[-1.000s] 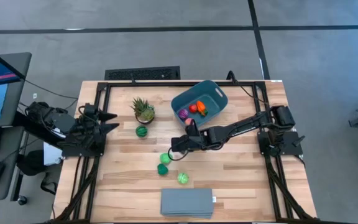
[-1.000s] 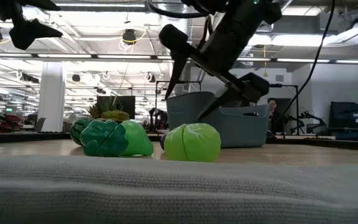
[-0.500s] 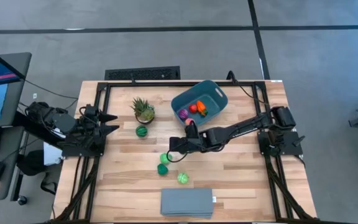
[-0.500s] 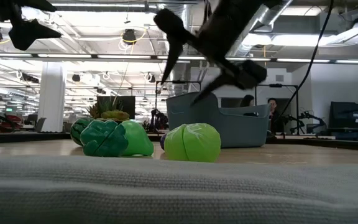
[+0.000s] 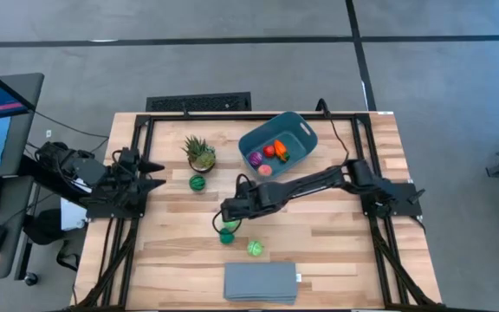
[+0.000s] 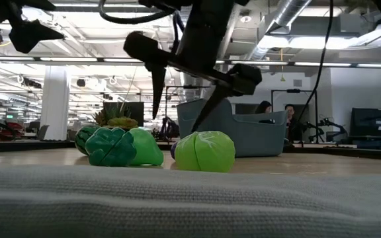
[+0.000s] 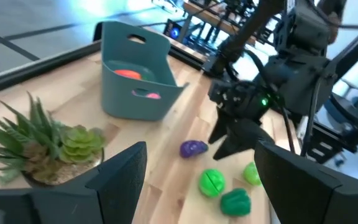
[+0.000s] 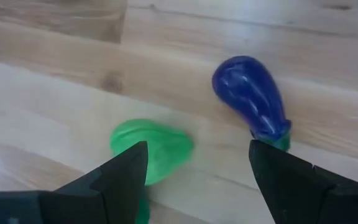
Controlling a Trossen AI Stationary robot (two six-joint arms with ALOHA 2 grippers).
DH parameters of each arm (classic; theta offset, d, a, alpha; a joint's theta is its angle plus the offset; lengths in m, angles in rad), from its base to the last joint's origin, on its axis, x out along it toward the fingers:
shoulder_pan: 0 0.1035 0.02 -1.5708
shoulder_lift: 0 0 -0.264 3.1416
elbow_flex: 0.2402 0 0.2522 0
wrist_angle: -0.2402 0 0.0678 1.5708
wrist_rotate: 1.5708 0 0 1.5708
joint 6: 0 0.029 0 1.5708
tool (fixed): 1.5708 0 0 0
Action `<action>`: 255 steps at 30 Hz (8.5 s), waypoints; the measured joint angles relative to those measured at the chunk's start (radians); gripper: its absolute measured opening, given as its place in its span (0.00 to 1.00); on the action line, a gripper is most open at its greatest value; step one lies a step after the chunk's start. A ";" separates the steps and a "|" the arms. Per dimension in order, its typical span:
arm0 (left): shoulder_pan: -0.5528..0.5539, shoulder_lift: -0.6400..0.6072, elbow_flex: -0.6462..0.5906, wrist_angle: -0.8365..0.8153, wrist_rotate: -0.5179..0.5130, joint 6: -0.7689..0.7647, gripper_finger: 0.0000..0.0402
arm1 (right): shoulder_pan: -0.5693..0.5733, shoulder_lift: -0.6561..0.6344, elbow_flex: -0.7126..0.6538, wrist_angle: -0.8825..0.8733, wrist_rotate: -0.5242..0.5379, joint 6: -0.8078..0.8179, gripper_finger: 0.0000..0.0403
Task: Pick and placing Produce into tupperware
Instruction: Put the eggplant into the bin
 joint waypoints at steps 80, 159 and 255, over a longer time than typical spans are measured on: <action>0.000 0.000 0.000 -0.019 0.029 0.023 0.71 | -0.048 0.037 0.078 -0.166 -0.050 -0.123 0.68; 0.000 0.000 -0.001 -0.014 0.029 0.003 0.71 | -0.022 0.052 0.008 -0.139 -0.022 -0.248 0.68; 0.000 0.000 -0.001 0.002 0.008 0.005 0.71 | -0.035 0.053 -0.067 -0.019 -0.044 -0.246 0.68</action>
